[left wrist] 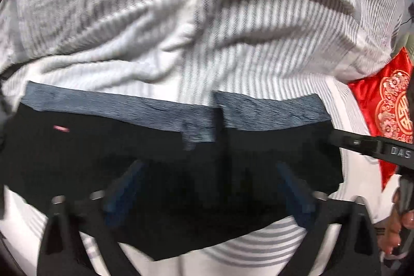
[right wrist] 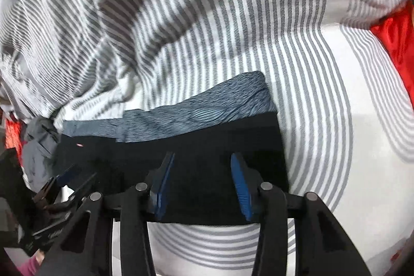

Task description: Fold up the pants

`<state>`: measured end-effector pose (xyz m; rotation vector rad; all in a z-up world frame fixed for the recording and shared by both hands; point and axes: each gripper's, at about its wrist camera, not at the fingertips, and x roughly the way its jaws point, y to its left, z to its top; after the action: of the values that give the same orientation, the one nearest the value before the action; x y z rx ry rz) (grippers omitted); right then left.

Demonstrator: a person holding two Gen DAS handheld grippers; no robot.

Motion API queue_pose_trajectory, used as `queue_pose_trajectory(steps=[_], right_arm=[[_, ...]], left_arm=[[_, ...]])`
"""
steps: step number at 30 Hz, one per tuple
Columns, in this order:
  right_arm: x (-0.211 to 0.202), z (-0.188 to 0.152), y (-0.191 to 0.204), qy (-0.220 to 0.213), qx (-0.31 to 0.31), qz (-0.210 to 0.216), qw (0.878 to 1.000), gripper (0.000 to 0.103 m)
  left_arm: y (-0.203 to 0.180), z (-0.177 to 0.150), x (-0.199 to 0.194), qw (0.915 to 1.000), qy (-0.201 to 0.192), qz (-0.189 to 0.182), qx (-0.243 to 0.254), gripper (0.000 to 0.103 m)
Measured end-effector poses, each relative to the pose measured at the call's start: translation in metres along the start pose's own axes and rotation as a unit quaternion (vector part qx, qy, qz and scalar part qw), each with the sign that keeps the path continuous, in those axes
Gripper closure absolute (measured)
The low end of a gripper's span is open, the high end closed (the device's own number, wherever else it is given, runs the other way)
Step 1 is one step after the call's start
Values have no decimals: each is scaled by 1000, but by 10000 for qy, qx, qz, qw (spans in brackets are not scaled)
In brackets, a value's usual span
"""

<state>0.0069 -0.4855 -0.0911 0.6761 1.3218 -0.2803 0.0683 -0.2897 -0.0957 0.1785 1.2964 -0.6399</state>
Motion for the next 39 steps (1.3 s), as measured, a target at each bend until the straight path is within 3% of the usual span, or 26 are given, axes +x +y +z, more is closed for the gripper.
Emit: queue_pose_trajectory(steps=[1,5,7,8,13,16,18,21,23,28,31,33,34,36,37,39], right_arm=[[7,1,-1,102,7,76,9999,56],[31,-1,-9,488,-141,134,9986,56],[36,-1,-14,540,-137,265,9981,56],[35,-3,-15,557,-139,308,9979,56],[26,11,-18,739,-84,556,9957,54],[12,29,3,733,-512,833,9925,31],[8,45,31,741,-988,975,9875,26],[18,69,84,955,-1825,1052,9729,26],[37,77,124,1260,-2456,945,9565,26],[100,61,198,2146,-3896,393,8948,27],[131,39,211,2546,-4536,-56,8541,35],[148,25,209,2812,-4753,-346,8330,58],[155,19,208,2862,-4872,-539,8233,62],[156,20,206,2816,-4852,-611,8256,80],[153,25,205,2737,-4750,-606,8341,81],[147,40,201,2546,-4499,-586,8540,94]], left_arm=[[-4,1,7,9999,121,6,0,25],[-10,-1,30,9991,391,-78,-175,28],[-12,-4,40,9983,536,-117,-170,62],[-15,-6,46,9977,628,-201,-151,69],[-24,-10,41,9990,456,-4,-17,80],[-26,-14,28,9995,300,7,-67,82],[-26,-16,25,9995,299,33,-94,82],[-27,-20,31,9994,296,75,-178,82],[-25,-21,34,9992,270,55,-298,82],[-20,-28,31,9982,191,-8,-567,82],[-18,-31,31,9976,158,-30,-671,82],[-18,-35,30,9971,178,-57,-740,82],[-17,-36,30,9965,212,-106,-800,82],[-16,-39,29,9962,212,-131,-839,82],[-16,-39,27,9963,180,-131,-829,82],[-14,-38,24,9963,136,-174,-828,82]])
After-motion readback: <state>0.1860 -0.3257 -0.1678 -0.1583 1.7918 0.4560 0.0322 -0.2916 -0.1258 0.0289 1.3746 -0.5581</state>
